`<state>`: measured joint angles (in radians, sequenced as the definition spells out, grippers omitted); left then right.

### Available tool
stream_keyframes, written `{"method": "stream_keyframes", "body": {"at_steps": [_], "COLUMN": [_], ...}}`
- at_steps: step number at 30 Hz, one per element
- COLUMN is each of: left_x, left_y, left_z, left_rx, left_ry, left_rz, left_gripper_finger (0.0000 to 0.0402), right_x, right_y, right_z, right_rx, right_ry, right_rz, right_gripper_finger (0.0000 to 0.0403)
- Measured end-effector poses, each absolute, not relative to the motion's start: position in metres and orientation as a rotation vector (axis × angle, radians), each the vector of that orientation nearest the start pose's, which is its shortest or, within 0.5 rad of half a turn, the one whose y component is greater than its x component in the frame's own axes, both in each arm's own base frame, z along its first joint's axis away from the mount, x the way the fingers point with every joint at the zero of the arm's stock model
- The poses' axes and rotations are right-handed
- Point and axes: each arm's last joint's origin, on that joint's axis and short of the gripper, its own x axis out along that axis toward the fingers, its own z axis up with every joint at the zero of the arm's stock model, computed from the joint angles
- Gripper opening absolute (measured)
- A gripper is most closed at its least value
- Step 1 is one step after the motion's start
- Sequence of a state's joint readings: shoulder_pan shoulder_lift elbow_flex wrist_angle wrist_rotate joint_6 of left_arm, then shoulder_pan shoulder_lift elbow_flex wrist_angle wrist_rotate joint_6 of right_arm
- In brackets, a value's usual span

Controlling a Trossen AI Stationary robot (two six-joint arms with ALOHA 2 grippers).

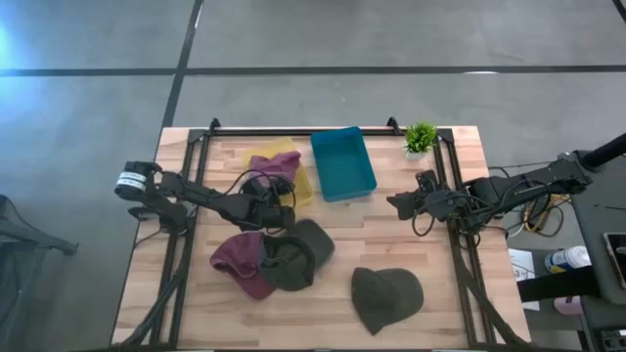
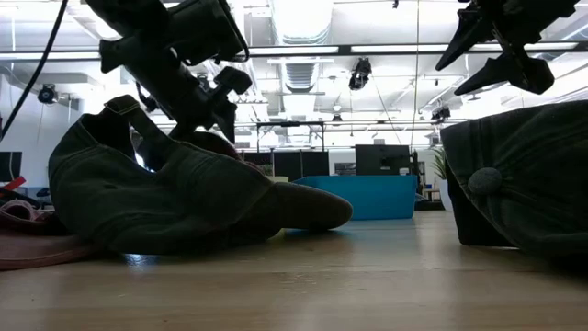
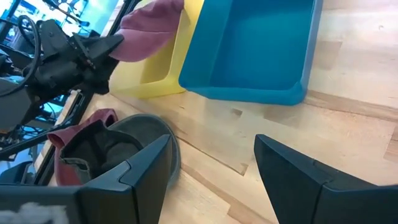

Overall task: Pick & Place hat
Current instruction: Put the right red cap into the yellow bin

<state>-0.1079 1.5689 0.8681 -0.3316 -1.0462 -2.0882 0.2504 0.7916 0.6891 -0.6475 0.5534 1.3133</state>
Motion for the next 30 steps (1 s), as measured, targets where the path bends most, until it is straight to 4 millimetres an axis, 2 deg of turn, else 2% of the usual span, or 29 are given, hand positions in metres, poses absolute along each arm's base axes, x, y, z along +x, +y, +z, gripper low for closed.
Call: {"method": "stream_keyframes", "body": {"at_steps": [4,8,13,17,20,22,27,30], "left_x": [0.296,0.305,0.307,0.298,0.285,0.276,0.258,0.255], "left_y": [-0.021,-0.037,-0.059,-0.064,-0.056,-0.047,-0.014,0.010], "left_z": [0.194,0.211,0.252,0.284,0.308,0.316,0.322,0.322], "left_rx": [-1.307,-1.310,-1.177,-1.101,-0.987,-0.888,-0.687,-0.555], "left_ry": [-0.190,-0.066,0.186,0.211,0.196,0.220,0.370,0.488], "left_rz": [1.199,1.095,0.843,0.743,0.743,0.766,0.806,0.778], "left_gripper_finger": [0.0169,0.0171,0.0171,0.0171,0.0171,0.0171,0.0171,0.0171], "right_x": [0.151,0.151,0.151,0.151,0.153,0.156,0.169,0.179], "right_y": [0.023,0.023,0.024,0.024,0.025,0.026,0.032,0.035], "right_z": [0.263,0.263,0.263,0.264,0.265,0.267,0.266,0.258], "right_rx": [0.948,0.952,0.934,0.916,0.889,0.866,0.841,0.823], "right_ry": [0.389,0.401,0.422,0.424,0.432,0.430,0.471,0.522], "right_rz": [-0.673,-0.656,-0.636,-0.624,-0.585,-0.550,-0.423,-0.429], "right_gripper_finger": [0.0226,0.0226,0.0226,0.0226,0.0226,0.0226,0.0226,0.0226]}}
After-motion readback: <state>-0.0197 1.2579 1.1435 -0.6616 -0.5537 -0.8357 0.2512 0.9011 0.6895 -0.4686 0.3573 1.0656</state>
